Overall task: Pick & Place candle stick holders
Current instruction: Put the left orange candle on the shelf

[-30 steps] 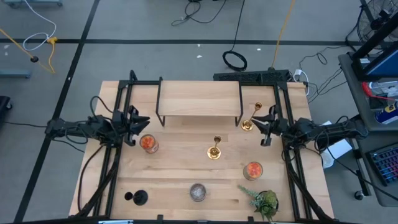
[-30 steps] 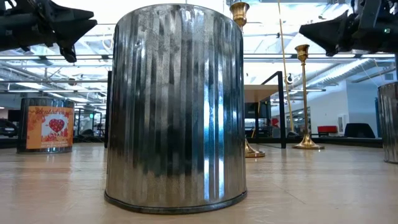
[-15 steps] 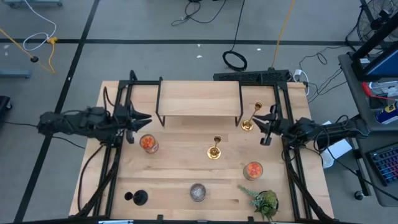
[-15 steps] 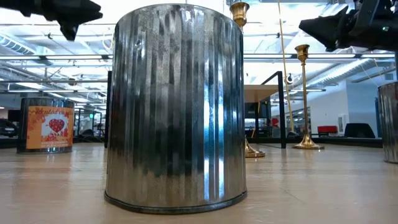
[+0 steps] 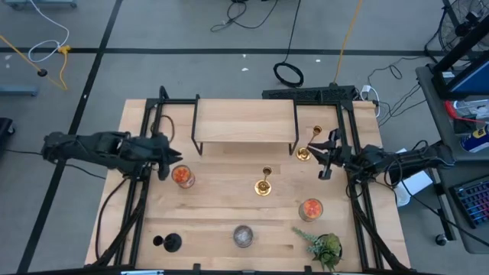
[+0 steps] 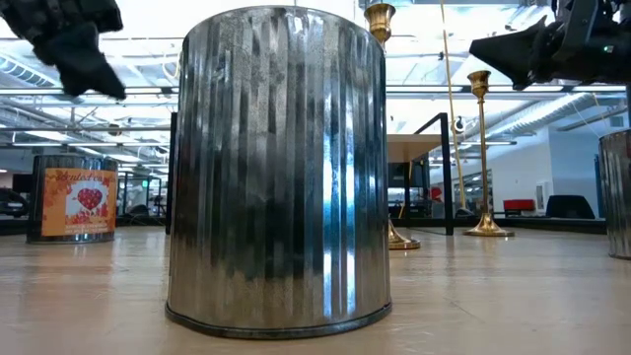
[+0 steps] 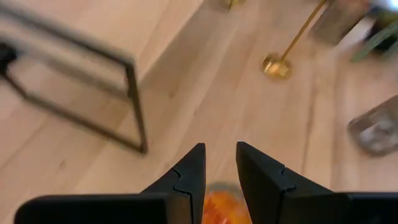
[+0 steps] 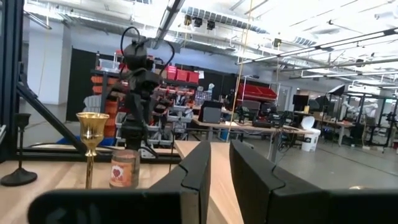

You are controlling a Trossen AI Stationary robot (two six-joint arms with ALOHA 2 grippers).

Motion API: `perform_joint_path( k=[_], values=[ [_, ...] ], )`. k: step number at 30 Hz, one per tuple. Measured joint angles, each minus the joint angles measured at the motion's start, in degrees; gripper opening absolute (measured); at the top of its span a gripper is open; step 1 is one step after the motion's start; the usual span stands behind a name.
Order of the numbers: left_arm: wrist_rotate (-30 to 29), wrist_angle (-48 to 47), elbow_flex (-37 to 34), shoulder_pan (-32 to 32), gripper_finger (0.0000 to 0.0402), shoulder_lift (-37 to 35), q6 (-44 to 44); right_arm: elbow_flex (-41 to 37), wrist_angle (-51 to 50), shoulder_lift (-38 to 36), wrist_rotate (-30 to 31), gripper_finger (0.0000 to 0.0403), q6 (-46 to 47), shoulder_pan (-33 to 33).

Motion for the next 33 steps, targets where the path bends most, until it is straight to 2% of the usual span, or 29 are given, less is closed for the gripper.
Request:
perform_joint_path(
  k=[10,21,33],
  values=[
    [4.0,-6.9,0.0,0.0,0.0093,8.8,-7.9,0.0,-0.8,0.4,-0.2,0.0055,0.0,0.0],
    [4.2,-9.5,0.0,0.0,0.0093,18.8,-8.1,0.0,-1.3,0.4,-0.2,0.0055,0.0,0.0],
    [1.9,-9.6,0.0,0.0,0.0093,22.9,-6.4,0.0,-1.4,0.4,-0.2,0.0055,0.0,0.0]
  ],
)
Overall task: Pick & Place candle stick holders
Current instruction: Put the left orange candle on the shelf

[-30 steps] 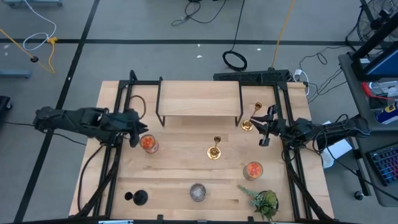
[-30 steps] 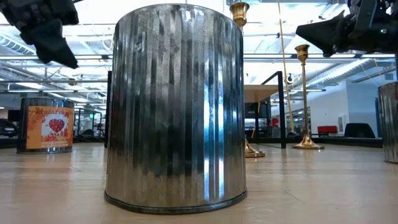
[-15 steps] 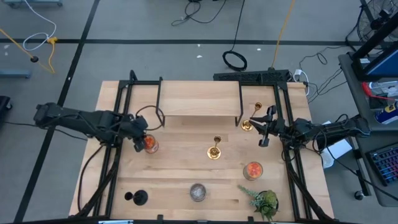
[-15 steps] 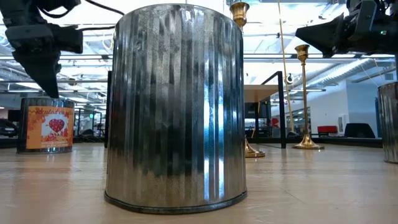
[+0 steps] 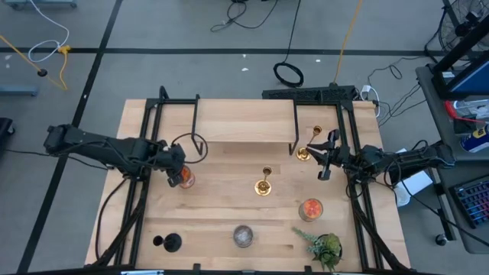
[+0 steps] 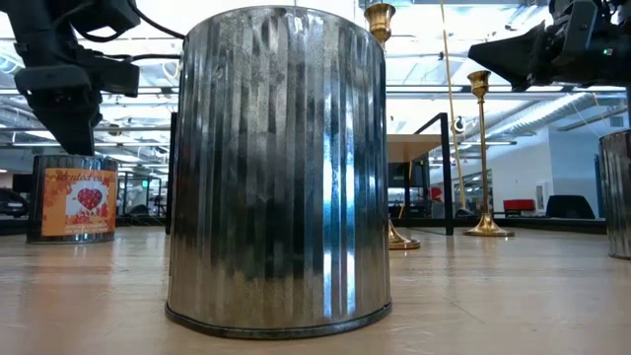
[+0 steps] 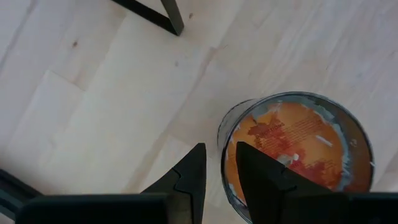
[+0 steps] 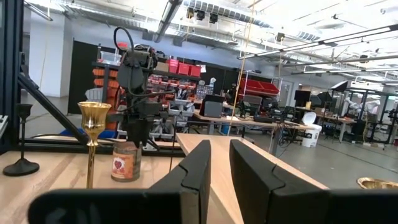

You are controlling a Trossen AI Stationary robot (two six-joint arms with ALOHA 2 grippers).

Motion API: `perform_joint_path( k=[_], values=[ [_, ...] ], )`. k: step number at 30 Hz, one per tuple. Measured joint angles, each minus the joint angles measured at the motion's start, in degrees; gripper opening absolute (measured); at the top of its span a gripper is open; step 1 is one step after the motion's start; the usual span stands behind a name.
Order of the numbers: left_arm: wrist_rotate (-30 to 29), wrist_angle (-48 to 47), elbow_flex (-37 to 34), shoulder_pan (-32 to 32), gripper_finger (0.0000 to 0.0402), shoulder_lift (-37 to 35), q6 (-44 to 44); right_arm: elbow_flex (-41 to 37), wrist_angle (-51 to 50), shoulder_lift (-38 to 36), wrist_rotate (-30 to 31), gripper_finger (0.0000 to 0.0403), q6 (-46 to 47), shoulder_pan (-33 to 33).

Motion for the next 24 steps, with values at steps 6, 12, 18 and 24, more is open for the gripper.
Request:
perform_joint_path(
  k=[6,12,18,24],
  values=[
    [-0.4,0.0,0.0,0.0,0.0093,0.1,-0.3,0.0,0.0,0.0,0.0,0.0055,0.0,0.0],
    [1.4,0.1,0.0,0.0,0.0093,0.1,-1.7,0.0,0.0,0.0,0.0,0.0055,0.0,0.0],
    [1.9,0.1,0.0,0.0,0.0092,0.1,-3.0,0.0,-0.1,1.0,0.0,0.0055,0.0,0.0],
    [1.0,0.4,-0.3,0.0,0.0092,0.1,-3.6,0.0,-0.1,2.2,0.0,0.0055,0.0,0.0]
  ],
)
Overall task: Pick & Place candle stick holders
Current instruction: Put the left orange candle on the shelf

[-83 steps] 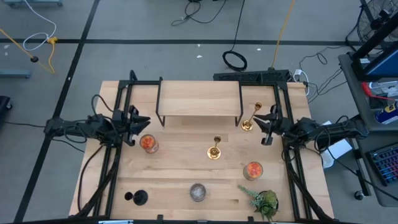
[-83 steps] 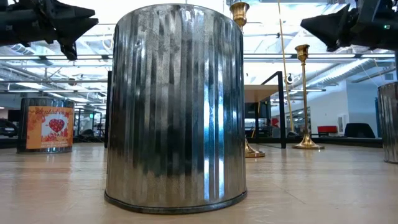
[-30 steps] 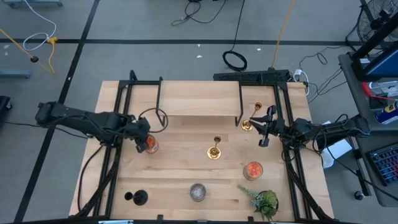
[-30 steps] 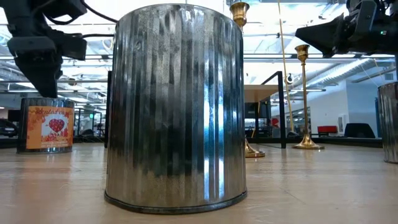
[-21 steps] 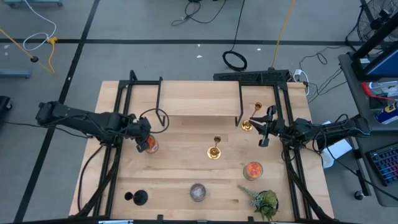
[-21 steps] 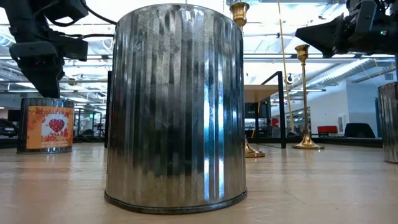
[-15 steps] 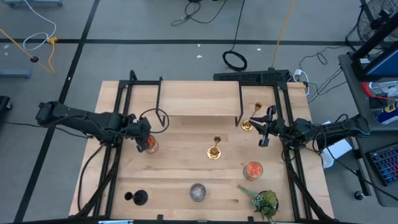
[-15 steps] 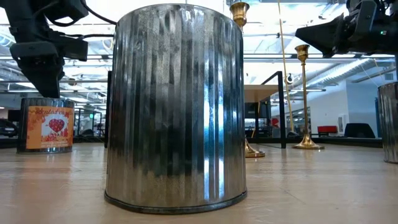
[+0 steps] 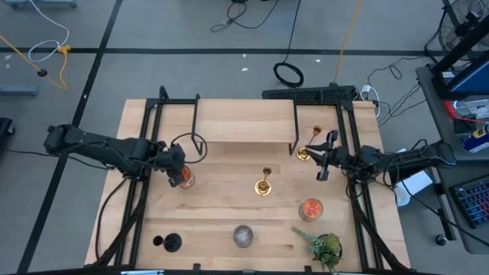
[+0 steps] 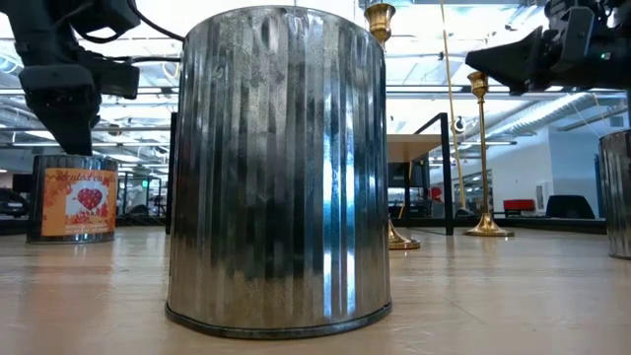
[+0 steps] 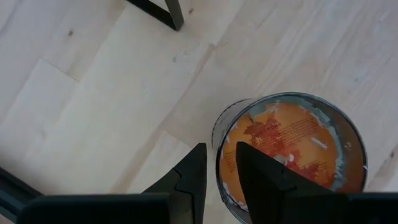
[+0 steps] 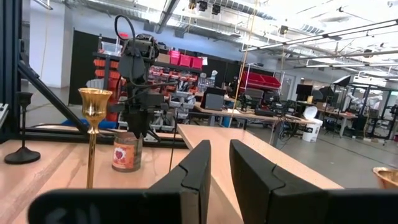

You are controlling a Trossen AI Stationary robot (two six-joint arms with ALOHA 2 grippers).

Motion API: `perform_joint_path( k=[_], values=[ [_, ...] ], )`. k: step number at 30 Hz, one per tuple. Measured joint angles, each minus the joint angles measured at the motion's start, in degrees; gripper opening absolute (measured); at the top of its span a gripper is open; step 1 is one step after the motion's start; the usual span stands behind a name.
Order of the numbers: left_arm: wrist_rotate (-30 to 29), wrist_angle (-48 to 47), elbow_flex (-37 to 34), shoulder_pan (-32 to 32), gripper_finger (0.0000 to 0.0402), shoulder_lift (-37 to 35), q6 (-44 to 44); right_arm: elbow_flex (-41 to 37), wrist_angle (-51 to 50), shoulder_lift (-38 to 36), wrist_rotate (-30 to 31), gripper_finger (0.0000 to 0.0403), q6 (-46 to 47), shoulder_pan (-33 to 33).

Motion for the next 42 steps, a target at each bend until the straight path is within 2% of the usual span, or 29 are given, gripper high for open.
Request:
perform_joint_path(
  k=[6,15,17,21,25,30,38,42],
  values=[
    [1.7,3.5,-4.1,0.0,0.0092,-0.2,-2.3,0.0,0.0,0.5,0.0,0.0055,0.0,0.0],
    [2.3,4.9,-4.5,0.0,0.0089,-0.1,-0.8,0.0,0.3,0.5,0.0,0.0055,-0.1,0.0],
    [2.6,4.9,-4.5,0.0,0.0073,-0.1,-0.8,0.0,0.4,0.5,0.0,0.0055,-0.1,0.0],
    [3.0,5.5,-4.5,0.0,0.0013,-0.1,-0.5,0.0,0.4,0.5,0.1,0.0055,-0.1,0.0],
    [2.7,10.0,-4.5,0.0,0.001,0.1,0.5,0.0,0.4,0.5,0.1,0.0055,0.0,0.0],
    [3.4,17.2,-1.5,-0.1,0.0006,0.3,4.8,0.0,0.4,0.5,0.1,0.0055,0.0,0.0],
    [-1.9,23.5,8.1,-3.1,0.0003,0.2,9.2,0.0,0.5,0.5,0.1,0.0055,0.0,0.0],
    [-5.4,23.6,14.0,-4.8,0.0003,1.0,10.7,0.0,0.5,0.5,0.1,0.0055,0.0,0.0]
  ],
)
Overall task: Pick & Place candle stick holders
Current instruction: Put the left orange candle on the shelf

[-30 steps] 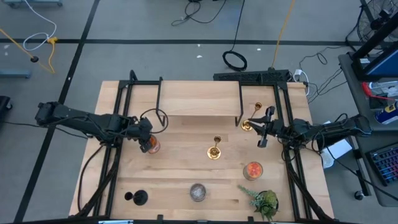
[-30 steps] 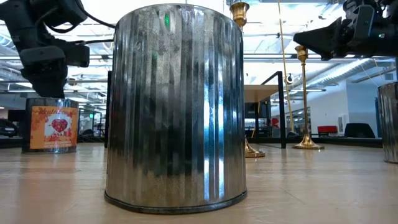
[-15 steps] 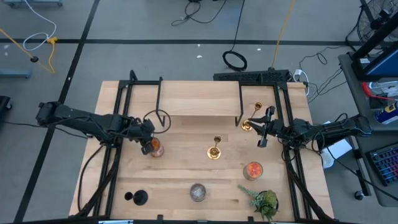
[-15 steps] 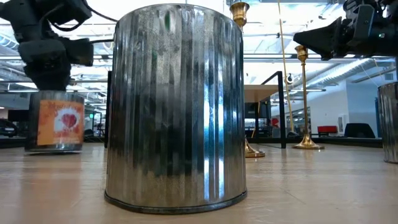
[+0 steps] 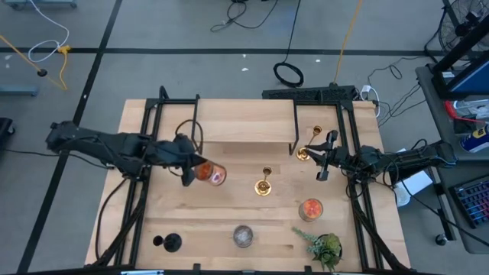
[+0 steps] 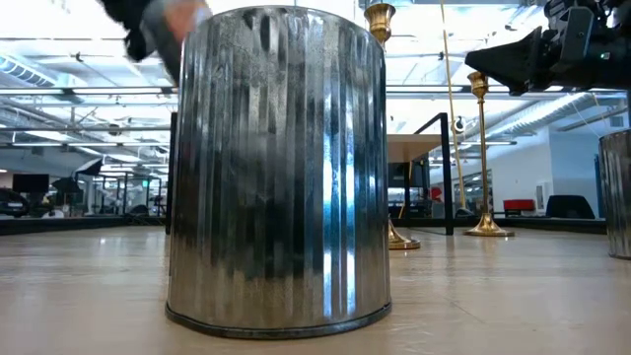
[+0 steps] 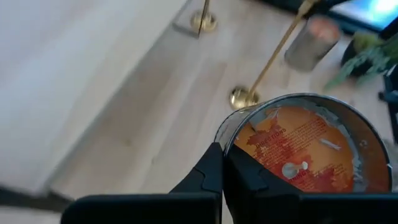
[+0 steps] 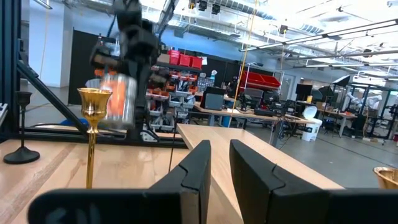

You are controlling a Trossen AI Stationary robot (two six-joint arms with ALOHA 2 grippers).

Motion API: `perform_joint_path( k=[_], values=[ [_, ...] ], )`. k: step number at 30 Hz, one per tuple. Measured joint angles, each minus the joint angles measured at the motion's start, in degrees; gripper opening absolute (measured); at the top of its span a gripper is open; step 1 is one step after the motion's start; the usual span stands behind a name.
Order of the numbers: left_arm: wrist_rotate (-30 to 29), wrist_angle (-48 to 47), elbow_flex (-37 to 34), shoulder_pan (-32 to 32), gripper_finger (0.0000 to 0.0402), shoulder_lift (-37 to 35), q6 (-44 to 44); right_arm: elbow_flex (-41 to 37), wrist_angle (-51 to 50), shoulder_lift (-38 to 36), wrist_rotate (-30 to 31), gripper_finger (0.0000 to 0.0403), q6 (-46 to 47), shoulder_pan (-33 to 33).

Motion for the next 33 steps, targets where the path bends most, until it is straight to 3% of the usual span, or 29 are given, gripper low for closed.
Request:
perform_joint_path(
  k=[6,10,19,27,33],
  values=[
    [-1.4,0.0,11.7,0.2,0.0002,4.6,10.4,0.0,1.2,0.0,0.0,0.0055,0.0,0.0],
    [-1.6,-5.5,21.1,3.0,0.0002,11.0,20.6,0.0,1.9,0.0,0.0,0.0055,0.0,0.0],
    [-2.3,-22.3,42.8,20.1,0.0001,24.7,29.0,0.0,1.7,0.0,-0.1,0.0055,1.5,0.0],
    [12.3,-26.4,45.5,39.6,0.0001,30.1,29.3,0.0,1.3,0.0,-0.1,0.0055,1.5,0.0],
    [12.6,-27.5,45.5,49.0,0.0001,34.2,30.8,0.0,0.9,0.0,-0.1,0.0055,1.5,0.0]
  ],
)
